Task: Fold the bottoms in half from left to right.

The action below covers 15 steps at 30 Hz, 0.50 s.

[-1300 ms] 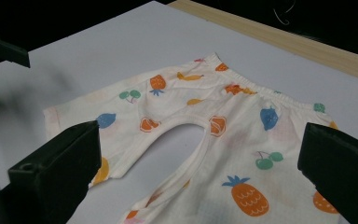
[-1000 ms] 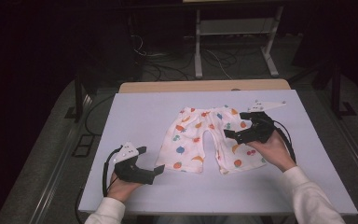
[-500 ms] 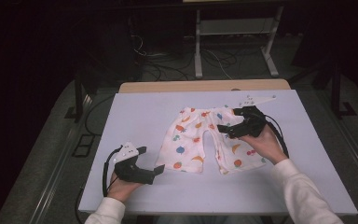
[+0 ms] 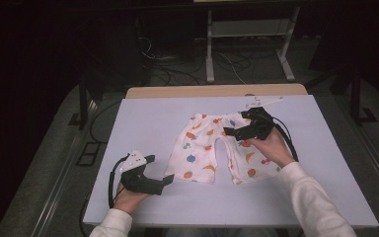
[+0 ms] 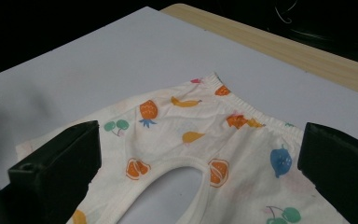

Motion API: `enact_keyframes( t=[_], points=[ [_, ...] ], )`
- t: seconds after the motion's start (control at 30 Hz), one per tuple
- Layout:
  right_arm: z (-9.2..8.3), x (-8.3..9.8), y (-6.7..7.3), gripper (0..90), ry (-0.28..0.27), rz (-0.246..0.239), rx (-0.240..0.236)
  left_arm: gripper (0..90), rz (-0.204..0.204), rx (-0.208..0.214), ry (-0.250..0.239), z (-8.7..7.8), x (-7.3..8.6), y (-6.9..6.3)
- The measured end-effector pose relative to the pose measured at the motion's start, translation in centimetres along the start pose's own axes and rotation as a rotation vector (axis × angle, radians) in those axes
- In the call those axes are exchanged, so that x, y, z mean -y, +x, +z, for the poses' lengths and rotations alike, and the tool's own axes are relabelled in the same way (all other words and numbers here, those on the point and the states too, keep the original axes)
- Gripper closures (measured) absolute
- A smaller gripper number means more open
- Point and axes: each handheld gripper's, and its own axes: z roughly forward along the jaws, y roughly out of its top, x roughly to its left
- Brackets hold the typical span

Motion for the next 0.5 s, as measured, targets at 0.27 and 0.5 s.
enact_keyframes(
  t=[0.27, 0.5],
  points=[
    [1.2, -0.5, 0.0, 0.0, 0.004, 0.003, 0.007, 0.0, -0.004, -0.002, -0.004, -0.1, 0.0, 0.0],
    [2.2, -1.1, 0.0, 0.0, 0.007, 0.004, 0.002, 0.0, -0.005, -0.003, -0.004, -0.1, 0.0, 0.1]
  ],
)
